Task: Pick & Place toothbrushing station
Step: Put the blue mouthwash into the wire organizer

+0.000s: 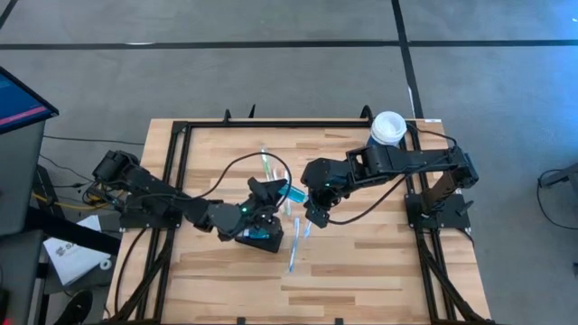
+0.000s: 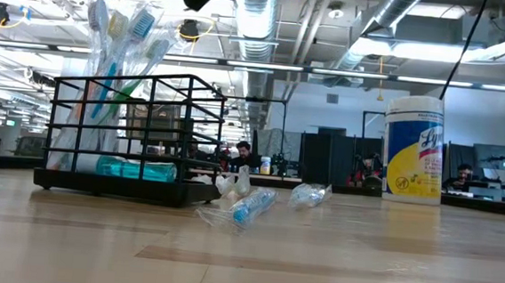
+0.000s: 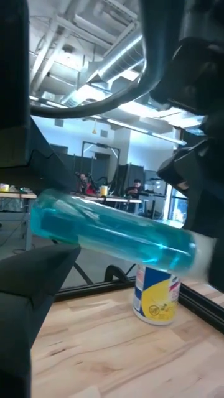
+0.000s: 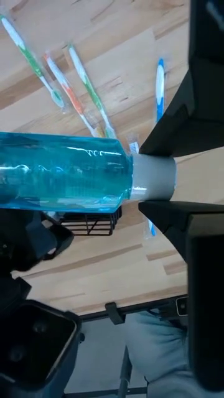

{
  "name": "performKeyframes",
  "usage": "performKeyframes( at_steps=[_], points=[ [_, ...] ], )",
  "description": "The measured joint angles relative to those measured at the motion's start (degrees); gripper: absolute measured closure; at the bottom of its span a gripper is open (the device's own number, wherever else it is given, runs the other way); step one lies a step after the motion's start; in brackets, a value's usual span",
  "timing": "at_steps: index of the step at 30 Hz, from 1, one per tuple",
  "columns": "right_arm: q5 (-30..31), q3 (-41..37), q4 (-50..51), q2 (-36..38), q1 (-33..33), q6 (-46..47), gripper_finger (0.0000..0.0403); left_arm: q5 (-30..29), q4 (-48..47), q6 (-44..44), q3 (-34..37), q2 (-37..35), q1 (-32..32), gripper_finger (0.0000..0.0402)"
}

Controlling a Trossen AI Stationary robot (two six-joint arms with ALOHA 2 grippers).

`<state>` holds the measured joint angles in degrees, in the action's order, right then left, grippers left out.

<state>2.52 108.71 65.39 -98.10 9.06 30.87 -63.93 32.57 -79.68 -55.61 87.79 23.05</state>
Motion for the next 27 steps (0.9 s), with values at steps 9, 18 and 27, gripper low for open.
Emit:
performKeyframes(
  at_steps=[9, 18, 27],
  points=[
    [0.00, 0.00, 0.12, 0.00, -0.02, 0.00, 0.0318, 0.35, 0.07, 0.42, 0.00, 0.00, 0.01, 0.0270],
    [0.00, 0.00, 0.24, 0.00, -0.07, 0.02, 0.0318, 0.32, -0.32, 0.37, 0.02, -0.02, 0.13, 0.0322],
    [0.02, -0.02, 0.15, 0.00, -0.07, 0.04, 0.0306, -0.09, -0.52, 0.48, 0.03, -0.02, 0.13, 0.0326]
  ],
)
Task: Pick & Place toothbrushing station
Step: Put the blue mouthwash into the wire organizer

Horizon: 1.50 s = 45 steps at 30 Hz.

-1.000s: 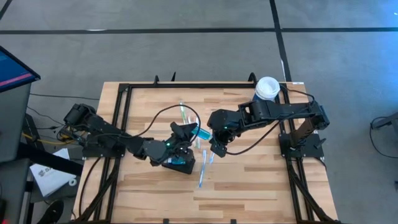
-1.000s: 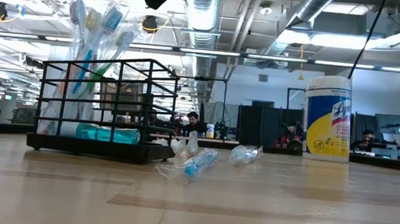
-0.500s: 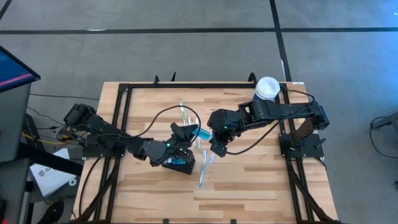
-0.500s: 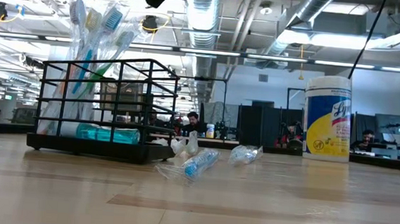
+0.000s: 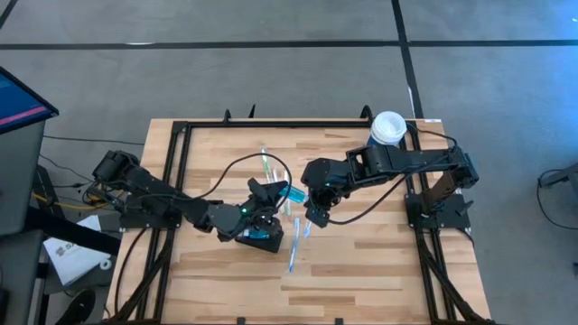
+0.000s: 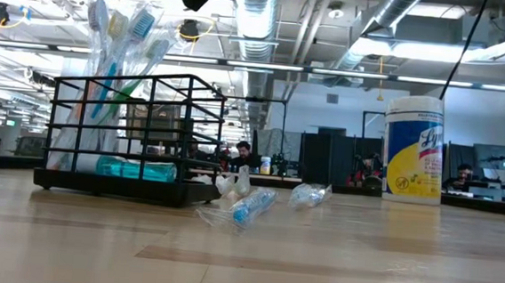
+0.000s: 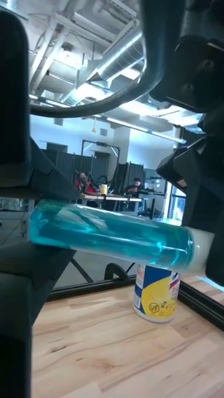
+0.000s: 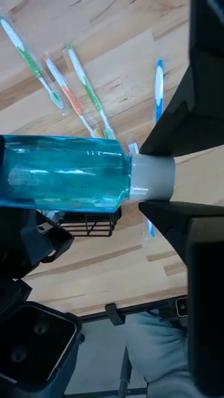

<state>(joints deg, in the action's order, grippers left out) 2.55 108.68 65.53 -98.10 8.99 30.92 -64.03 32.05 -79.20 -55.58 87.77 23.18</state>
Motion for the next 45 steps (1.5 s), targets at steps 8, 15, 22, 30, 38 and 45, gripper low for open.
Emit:
performKeyframes(
  at_steps=[8, 15, 22, 30, 38, 45],
  points=[
    [0.04, 0.00, -0.22, -0.02, -0.07, -0.35, 0.0295, -0.89, -0.02, 0.11, 0.00, 0.00, 0.00, 0.0327],
    [0.03, 0.00, -0.29, -0.02, -0.51, -2.39, 0.0296, -2.03, -0.14, 1.19, 0.00, 0.00, 0.00, 0.0328],
    [0.02, 0.00, 0.88, -0.02, -0.92, -4.11, 0.0279, -3.60, -0.16, 3.21, 0.03, -0.01, 0.02, 0.0328],
    [0.43, -0.04, 1.96, 1.73, -0.90, -5.65, 0.0286, -4.29, -0.16, 5.60, 0.05, -0.02, 0.24, 0.0328],
    [6.78, -0.04, 2.07, 4.37, 1.38, -7.19, 0.0286, -4.95, -0.13, 8.24, 0.05, -0.02, 0.42, 0.0328],
    [12.28, 0.00, 1.49, 4.48, 4.95, -11.52, 0.0286, -5.47, -0.34, 13.42, 0.10, -1.00, 0.42, 0.0324]
  ],
)
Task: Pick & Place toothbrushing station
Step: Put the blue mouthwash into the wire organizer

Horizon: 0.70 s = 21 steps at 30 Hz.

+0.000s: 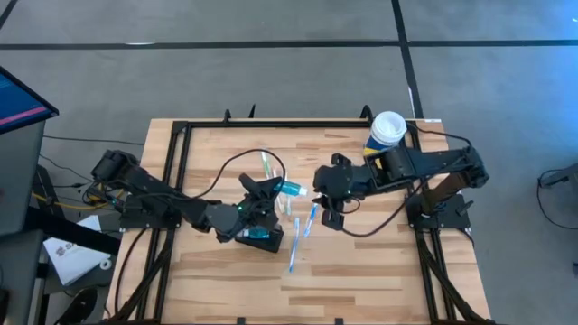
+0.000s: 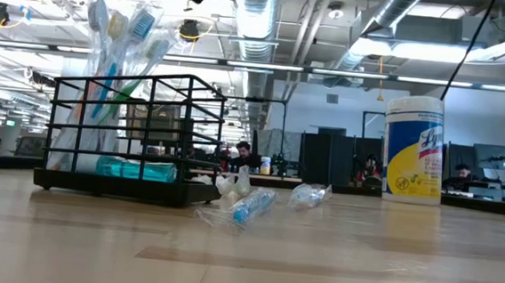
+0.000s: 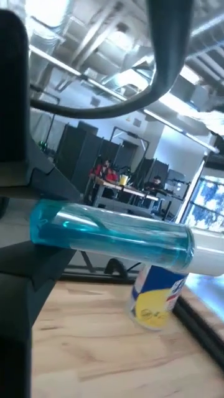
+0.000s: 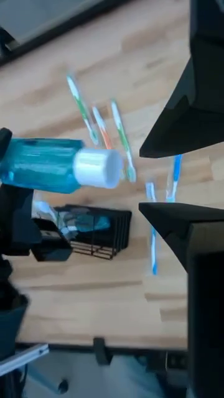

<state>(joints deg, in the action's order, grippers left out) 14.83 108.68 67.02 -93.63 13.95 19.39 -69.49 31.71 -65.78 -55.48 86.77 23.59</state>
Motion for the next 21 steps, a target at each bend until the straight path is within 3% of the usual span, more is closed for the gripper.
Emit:
performKeyframes(
  at_steps=[12, 17, 21],
  points=[
    [19.26, 0.00, -0.81, 0.00, 9.27, -6.55, 0.0286, 2.37, 0.10, 7.89, 0.09, -4.06, 1.36, 0.0326],
    [24.69, 0.00, -4.24, -0.06, 12.20, -10.99, 0.0286, 2.71, -0.09, 8.66, 0.11, -4.94, 2.59, 0.0328],
    [26.50, 0.00, -7.32, -0.06, 13.44, -15.11, 0.0286, 6.46, -0.13, 11.89, 0.09, -5.14, 2.82, 0.0325]
  ],
)
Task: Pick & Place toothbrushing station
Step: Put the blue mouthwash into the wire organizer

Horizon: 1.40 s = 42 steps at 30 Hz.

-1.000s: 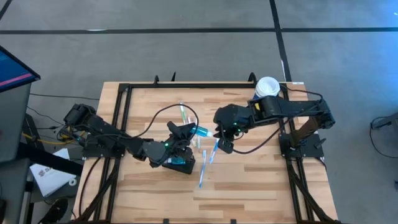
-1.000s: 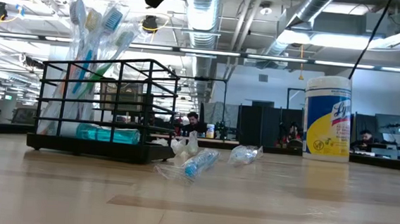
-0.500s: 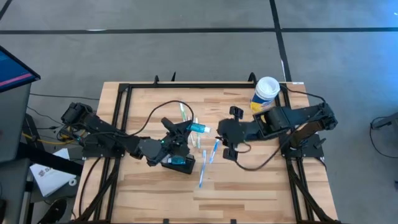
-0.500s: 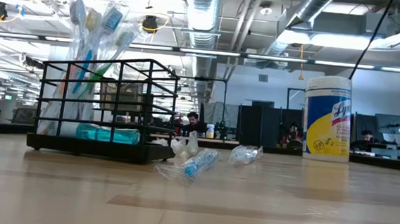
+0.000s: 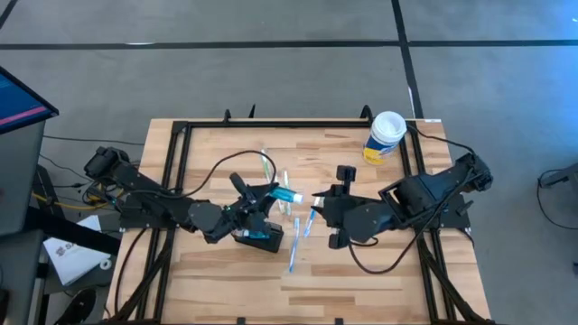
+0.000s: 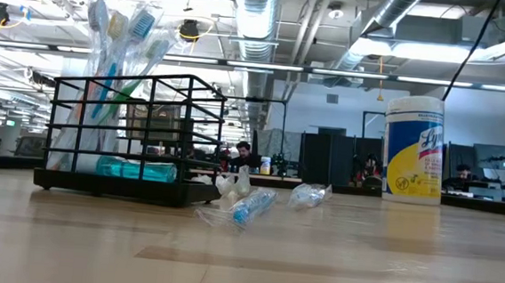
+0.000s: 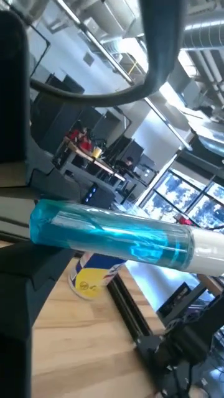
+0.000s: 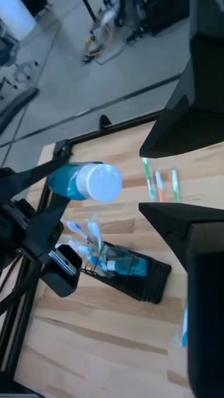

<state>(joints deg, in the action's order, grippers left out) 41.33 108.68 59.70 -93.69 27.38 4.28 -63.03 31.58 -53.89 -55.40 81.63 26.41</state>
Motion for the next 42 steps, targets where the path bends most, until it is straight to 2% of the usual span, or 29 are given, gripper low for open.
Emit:
performKeyframes(
  at_steps=[10, 27, 35, 38, 42],
  points=[
    [2.11, -0.22, -3.61, -0.44, 1.27, -6.15, 0.0286, 2.11, 0.12, 2.11, 0.00, -0.35, -0.04, 0.0325],
    [1.70, -0.22, -6.36, -0.39, 1.41, -8.22, 0.0285, 2.30, 0.12, 2.32, 0.00, -0.31, -0.04, 0.0325],
    [1.98, -0.21, -10.04, -0.39, 2.03, -14.75, 0.0283, 2.32, 0.12, 2.34, 0.00, -0.27, -0.04, 0.0327],
    [2.05, -0.20, -9.99, -0.37, 1.08, -15.40, 0.0272, 2.32, 0.11, 2.34, 0.00, -0.27, -0.04, 0.0325],
    [2.16, -0.20, -9.51, -0.37, -0.09, -15.41, 0.0236, 2.32, 0.10, 3.21, 0.00, -0.27, -0.02, 0.0327]
  ],
)
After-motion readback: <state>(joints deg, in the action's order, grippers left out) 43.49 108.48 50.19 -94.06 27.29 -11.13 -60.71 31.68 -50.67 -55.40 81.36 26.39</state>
